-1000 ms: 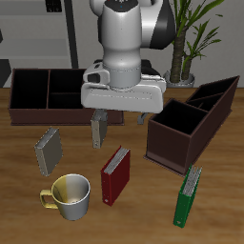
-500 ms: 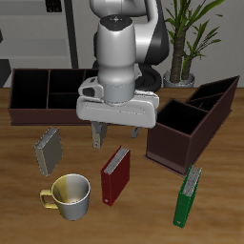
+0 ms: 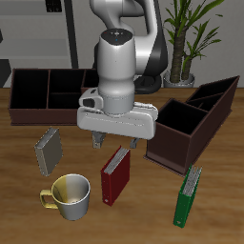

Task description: Place the red book into the left desk caddy's right compartment

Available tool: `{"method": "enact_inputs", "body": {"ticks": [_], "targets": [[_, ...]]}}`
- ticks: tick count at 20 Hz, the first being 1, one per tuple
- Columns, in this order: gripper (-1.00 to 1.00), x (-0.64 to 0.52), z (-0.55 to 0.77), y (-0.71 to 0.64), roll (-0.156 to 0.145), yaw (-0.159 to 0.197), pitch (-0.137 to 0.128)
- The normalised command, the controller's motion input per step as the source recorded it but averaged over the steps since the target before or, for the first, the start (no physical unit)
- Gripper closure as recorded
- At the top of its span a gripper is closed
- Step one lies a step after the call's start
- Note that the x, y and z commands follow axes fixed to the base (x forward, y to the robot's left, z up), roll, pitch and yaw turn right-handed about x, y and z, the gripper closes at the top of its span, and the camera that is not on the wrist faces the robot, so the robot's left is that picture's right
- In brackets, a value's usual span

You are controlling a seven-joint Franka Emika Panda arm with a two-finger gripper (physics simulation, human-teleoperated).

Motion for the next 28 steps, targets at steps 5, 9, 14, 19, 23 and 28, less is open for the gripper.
{"method": "enact_inputs", "body": {"ticks": [5, 9, 14, 19, 23, 28], "targets": [[-1.0, 0.12, -0.23, -0.13, -0.023, -0.034, 0.013], [-1.0, 0.07, -0.13, 0.06, 0.008, -0.02, 0.008], [-1.0, 0.12, -0.28, 0.08, -0.001, -0.032, 0.028], [-1.0, 0.08, -0.3, -0.02, -0.013, -0.031, 0.041], [-1.0, 0.03, -0.29, 0.01, -0.002, 0.009, 0.049], [1.0, 0.0, -0.18, 0.0, 0.007, -0.027, 0.029]]}}
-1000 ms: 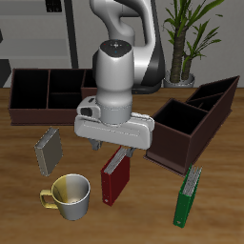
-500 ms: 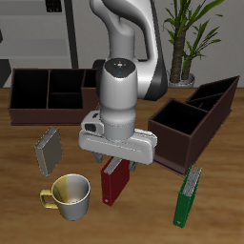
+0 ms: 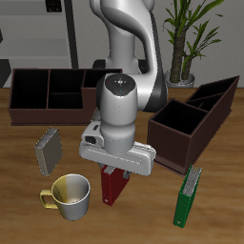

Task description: Place the red book into the left desk caddy's right compartment

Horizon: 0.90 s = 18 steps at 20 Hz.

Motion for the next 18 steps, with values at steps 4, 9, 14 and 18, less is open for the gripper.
{"method": "enact_inputs", "body": {"ticks": [4, 9, 14, 18], "targets": [[1.0, -0.06, 0.02, 0.04, 0.018, -0.017, 0.002], [1.0, -0.15, 0.22, -0.02, -0.01, -0.005, -0.011], [1.0, -0.37, 0.64, 0.05, 0.009, 0.025, -0.042], [1.0, -0.42, 0.64, 0.1, 0.016, 0.053, -0.038]]}}
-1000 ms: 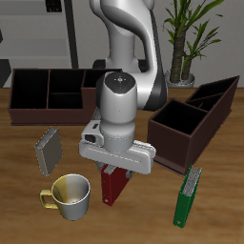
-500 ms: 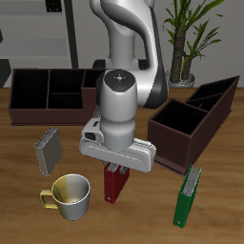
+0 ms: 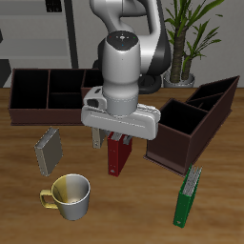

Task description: Place the red book into the left desk caddy's right compartment

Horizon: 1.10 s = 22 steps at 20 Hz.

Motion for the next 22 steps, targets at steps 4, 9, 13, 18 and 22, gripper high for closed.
{"method": "enact_inputs", "body": {"ticks": [4, 9, 13, 18, 22], "targets": [[1.0, -0.41, 0.54, 0.06, 0.003, 0.04, -0.02], [1.0, -0.44, 0.52, 0.04, -0.016, 0.035, -0.006], [1.0, -0.61, 0.69, 0.21, 0.037, 0.057, -0.047], [1.0, -0.44, 0.42, 0.21, 0.012, 0.051, -0.02], [1.0, -0.28, 0.23, 0.18, 0.0, 0.044, 0.004]]}}
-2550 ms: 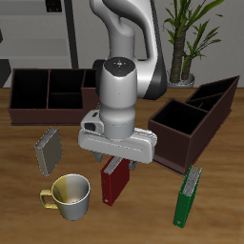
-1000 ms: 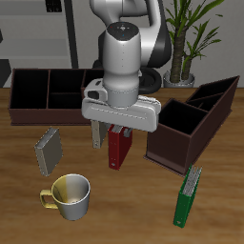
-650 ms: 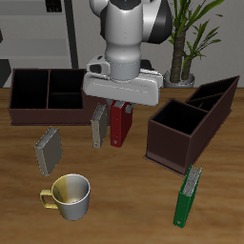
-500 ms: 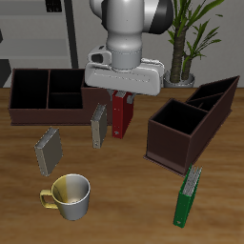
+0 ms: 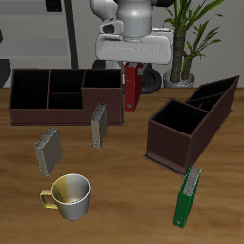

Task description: Place the red book into the left desk caddy's right compartment

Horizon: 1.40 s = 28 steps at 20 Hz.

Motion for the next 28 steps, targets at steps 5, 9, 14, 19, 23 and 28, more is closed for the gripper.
{"method": "enact_inputs", "body": {"ticks": [5, 9, 14, 19, 23, 28], "targets": [[1.0, -0.32, 0.29, 0.22, -0.016, 0.019, -0.013], [1.0, -0.32, 0.4, 0.34, 0.005, 0.017, -0.035], [1.0, -0.02, 0.25, 0.41, 0.043, 0.025, -0.022], [1.0, 0.13, 0.02, 0.39, 0.042, 0.007, 0.006], [1.0, 0.09, -0.08, 0.29, 0.041, 0.01, 0.005], [1.0, 0.17, -0.03, 0.36, 0.022, 0.026, -0.003]]}}
